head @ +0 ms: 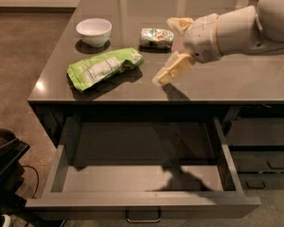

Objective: Place green rice chip bag into top drawer

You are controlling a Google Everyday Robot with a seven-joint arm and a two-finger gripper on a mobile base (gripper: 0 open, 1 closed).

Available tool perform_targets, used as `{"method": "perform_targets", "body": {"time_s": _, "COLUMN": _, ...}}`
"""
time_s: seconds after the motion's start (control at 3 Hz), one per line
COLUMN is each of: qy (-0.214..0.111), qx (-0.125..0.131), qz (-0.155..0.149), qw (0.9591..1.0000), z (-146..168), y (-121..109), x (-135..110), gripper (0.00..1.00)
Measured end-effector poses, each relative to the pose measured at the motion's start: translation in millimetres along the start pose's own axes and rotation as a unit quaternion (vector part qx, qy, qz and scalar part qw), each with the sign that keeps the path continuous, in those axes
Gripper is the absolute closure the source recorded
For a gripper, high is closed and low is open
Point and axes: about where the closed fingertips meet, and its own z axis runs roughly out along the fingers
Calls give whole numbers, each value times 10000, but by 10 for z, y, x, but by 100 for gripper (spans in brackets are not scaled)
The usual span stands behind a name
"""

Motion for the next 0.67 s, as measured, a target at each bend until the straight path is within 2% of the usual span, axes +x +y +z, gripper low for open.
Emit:
{"method": "perform_targets", "body": {"time_s": 0.33, "qy": -554, "qx": -100, "qz": -403, "qw": 9976, "z": 471, "y": -231, "x": -70, "gripper": 0}}
{"method": "perform_targets", "body": {"time_s": 0.67, "qy": -1255, "qx": -94, "qz": -652, "qw": 9899, "z": 1193, "y": -213, "x": -195, "gripper": 0}}
